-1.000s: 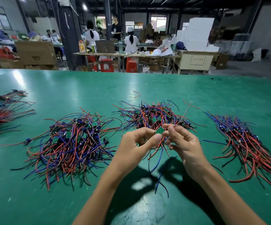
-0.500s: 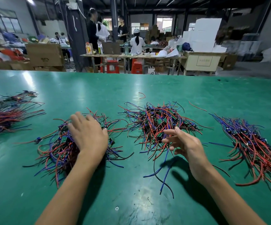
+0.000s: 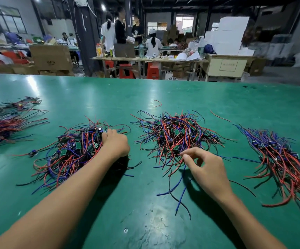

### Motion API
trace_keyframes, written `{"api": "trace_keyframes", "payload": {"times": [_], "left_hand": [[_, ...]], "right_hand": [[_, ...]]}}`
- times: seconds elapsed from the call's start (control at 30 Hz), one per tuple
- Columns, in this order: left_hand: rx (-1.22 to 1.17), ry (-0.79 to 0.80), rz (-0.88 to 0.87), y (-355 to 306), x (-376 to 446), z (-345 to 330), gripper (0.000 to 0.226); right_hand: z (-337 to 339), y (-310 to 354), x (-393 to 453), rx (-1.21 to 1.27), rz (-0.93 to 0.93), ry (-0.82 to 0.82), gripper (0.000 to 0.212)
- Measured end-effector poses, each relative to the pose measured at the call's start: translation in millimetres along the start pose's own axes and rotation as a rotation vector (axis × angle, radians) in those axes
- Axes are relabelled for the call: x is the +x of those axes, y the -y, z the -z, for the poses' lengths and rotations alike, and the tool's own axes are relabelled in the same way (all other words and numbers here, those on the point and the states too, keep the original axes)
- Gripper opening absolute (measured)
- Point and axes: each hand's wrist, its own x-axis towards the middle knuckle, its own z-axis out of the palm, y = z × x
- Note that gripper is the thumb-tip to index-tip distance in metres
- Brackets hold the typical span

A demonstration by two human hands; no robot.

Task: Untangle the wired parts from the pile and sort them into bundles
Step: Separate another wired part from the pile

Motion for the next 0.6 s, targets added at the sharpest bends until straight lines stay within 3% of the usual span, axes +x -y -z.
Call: {"api": "trace_keyframes", "payload": {"times": [0.13, 0.23, 0.3, 0.37, 0.53, 0.6], "left_hand": [[-0.165, 0.044, 0.01, -10.1, 2.8, 15.3, 0.049], [-0.302, -0.175, -0.128, -37.3, -13.5, 19.3, 0.044], [-0.53, -0.278, -0.229, -63.5, -28.8, 17.2, 0.039], [-0.756, -0.256, -0.211, -86.0, -42.2, 13.6, 0.039], [-0.969, -0.34, -0.093, -108.2, -52.4, -14.7, 0.011], [-1.056, -0.378, -0.095, -109.7, -55.4, -21.7, 0.015]], "right_hand": [[-3.0, -7.4, 2.6, -0.194, -0.089, -0.147, 0.037], [-3.7, -13.9, 9.8, -0.332, -0.213, -0.085, 0.049], [-4.1, -16.5, 12.1, -0.408, -0.198, -0.041, 0.043], [-4.5, -18.7, 12.8, -0.415, -0.151, -0.056, 0.029], [-4.9, -25.9, 14.4, -0.282, -0.167, -0.119, 0.022], [-5.4, -24.5, 14.8, -0.162, -0.109, -0.139, 0.017]]}}
